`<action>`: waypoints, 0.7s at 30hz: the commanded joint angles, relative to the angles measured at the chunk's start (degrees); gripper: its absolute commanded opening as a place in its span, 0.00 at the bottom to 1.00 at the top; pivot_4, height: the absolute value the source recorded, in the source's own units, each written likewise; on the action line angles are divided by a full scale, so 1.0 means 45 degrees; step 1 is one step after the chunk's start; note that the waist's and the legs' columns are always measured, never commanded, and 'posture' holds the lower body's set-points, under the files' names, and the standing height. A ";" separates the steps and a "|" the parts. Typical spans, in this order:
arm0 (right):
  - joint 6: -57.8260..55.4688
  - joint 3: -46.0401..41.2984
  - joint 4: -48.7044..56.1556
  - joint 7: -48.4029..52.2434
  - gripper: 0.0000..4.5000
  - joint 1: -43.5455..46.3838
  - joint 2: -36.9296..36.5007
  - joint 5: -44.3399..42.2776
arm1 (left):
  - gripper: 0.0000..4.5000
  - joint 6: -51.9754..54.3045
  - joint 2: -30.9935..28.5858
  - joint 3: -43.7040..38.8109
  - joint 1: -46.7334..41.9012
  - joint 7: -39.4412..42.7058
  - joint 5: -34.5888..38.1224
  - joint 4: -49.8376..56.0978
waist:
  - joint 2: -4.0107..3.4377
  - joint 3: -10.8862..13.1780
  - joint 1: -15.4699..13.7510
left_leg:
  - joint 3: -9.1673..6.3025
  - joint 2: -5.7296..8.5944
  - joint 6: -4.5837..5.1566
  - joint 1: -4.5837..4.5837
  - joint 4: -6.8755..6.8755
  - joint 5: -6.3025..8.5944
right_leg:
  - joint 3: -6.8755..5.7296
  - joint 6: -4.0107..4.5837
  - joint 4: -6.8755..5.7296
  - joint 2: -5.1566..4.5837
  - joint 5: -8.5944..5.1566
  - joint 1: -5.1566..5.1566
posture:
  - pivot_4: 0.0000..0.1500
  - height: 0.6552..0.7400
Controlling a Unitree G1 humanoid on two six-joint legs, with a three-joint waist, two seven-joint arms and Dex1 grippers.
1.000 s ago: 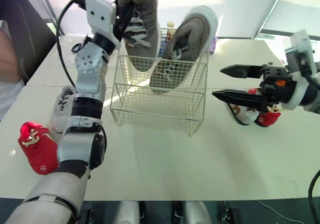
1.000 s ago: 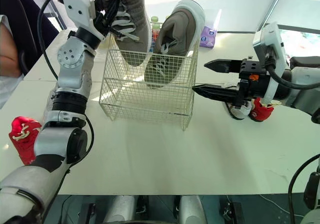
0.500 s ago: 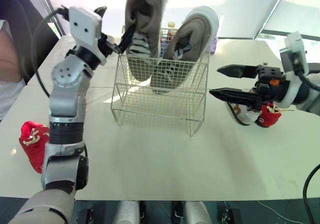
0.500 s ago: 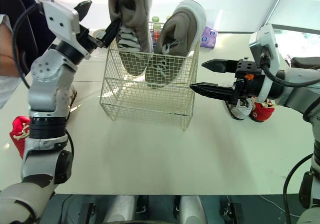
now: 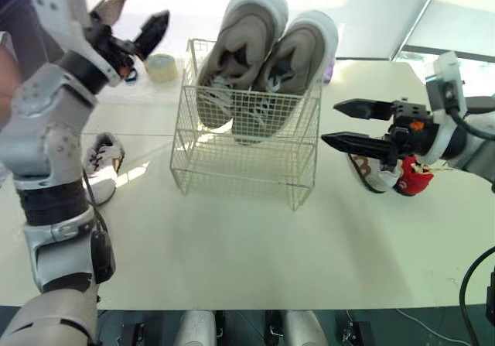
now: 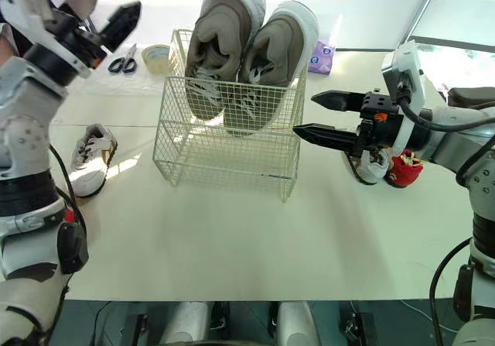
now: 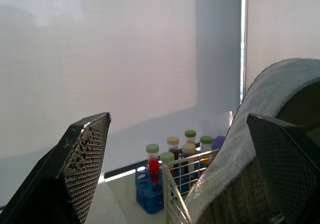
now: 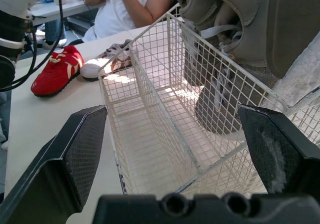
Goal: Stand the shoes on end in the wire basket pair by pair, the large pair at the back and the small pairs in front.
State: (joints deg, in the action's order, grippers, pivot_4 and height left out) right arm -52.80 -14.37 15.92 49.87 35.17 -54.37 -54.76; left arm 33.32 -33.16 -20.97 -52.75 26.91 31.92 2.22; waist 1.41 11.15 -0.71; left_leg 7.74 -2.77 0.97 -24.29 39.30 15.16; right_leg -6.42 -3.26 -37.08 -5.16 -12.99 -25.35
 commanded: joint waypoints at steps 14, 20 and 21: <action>0.0481 -0.0262 -0.0909 0.0242 1.00 0.1518 0.0819 0.0146 | 0.99 -0.1761 -0.0556 0.2087 -0.0704 0.1468 -0.1487 -0.2287 | -0.0012 -0.0007 -0.0002 | -0.0002 0.0002 -0.0013 -0.0016 0.0000 -0.0007 | -0.0009 0.0006 0.0011 0.0011 0.0002 -0.0005 | 1.00 1.00; -0.0919 -0.1633 -0.0565 -0.0654 1.00 0.0461 0.0386 -0.1032 | 0.99 0.2862 -0.1012 -0.0484 0.0962 0.1762 0.3434 0.0771 | -0.0015 -0.0007 0.0214 | 0.0010 -0.0008 -0.0001 -0.0012 -0.0017 0.0000 | 0.0004 0.0002 0.0016 0.0003 0.0000 -0.0010 | 1.00 1.00; -0.1079 -0.1987 -0.0708 -0.0807 1.00 0.0252 0.0246 -0.1074 | 0.99 0.3745 -0.1113 -0.0878 0.1471 0.1754 0.4477 0.1335 | -0.0015 -0.0007 0.0262 | 0.0008 -0.0006 -0.0003 -0.0007 -0.0015 -0.0001 | 0.0005 0.0000 0.0016 -0.0003 -0.0001 -0.0009 | 1.00 1.00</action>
State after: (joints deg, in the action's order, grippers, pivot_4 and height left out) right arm -56.92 -19.08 12.59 47.48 36.31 -51.44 -57.94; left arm 45.24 -37.20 -21.64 -47.23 34.73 45.63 4.15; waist 1.34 11.12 0.47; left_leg 7.76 -2.80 0.92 -24.29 39.23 15.13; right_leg -6.39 -3.26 -37.02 -5.17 -12.99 -25.37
